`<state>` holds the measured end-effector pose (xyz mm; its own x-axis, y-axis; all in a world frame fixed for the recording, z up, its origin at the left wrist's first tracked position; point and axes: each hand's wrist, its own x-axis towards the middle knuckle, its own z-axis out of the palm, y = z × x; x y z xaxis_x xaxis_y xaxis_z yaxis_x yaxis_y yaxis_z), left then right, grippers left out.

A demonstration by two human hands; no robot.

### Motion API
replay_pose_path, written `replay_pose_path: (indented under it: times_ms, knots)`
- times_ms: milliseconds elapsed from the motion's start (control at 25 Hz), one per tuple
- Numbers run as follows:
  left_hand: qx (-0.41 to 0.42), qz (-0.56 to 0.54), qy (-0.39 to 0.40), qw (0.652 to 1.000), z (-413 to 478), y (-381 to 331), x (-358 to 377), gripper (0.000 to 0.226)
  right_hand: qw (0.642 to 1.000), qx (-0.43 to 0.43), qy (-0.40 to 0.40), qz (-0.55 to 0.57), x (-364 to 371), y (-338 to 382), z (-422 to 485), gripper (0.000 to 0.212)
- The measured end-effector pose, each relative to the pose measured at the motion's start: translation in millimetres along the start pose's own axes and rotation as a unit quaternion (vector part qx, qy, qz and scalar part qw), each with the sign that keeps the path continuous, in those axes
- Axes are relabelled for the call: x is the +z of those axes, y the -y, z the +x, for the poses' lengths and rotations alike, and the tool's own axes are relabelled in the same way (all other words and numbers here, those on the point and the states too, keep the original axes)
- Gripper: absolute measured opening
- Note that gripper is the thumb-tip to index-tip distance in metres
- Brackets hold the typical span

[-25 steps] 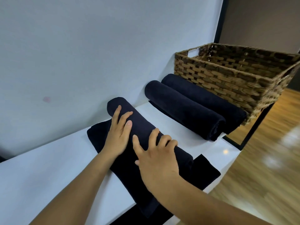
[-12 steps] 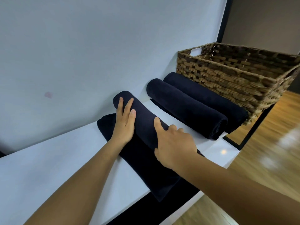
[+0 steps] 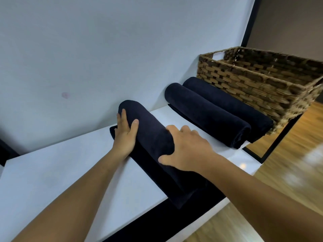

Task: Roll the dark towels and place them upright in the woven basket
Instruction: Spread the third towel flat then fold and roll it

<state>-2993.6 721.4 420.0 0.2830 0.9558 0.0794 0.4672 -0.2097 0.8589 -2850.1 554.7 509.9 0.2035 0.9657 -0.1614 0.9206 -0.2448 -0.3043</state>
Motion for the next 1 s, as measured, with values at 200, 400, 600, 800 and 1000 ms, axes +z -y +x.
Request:
replay_pose_path:
  times_ms: [200,400,600,800,1000]
  knots:
    - [0.007,0.063,-0.033,0.997,7.6,-23.7,-7.1,0.067,0.998,0.016,0.054,0.002,16.2,0.6,5.7,0.091]
    - [0.196,0.286,0.055,0.936,21.7,-47.5,-9.7,0.042,0.984,0.008,-0.052,-0.17,42.7,26.7,-9.4,0.092]
    - [0.214,0.249,-0.001,0.945,-3.0,-2.3,-27.5,0.066,0.99,-0.047,-0.067,-0.118,47.2,23.7,-36.0,0.087]
    - [0.152,0.215,-0.026,0.964,-33.5,-2.9,-24.4,0.065,0.988,0.043,-0.103,0.107,45.0,-4.6,-69.3,0.087]
    - [-0.022,0.044,0.007,0.999,-55.2,-27.1,-11.1,0.05,0.973,-0.014,-0.183,0.142,75.1,-14.5,-81.3,0.088]
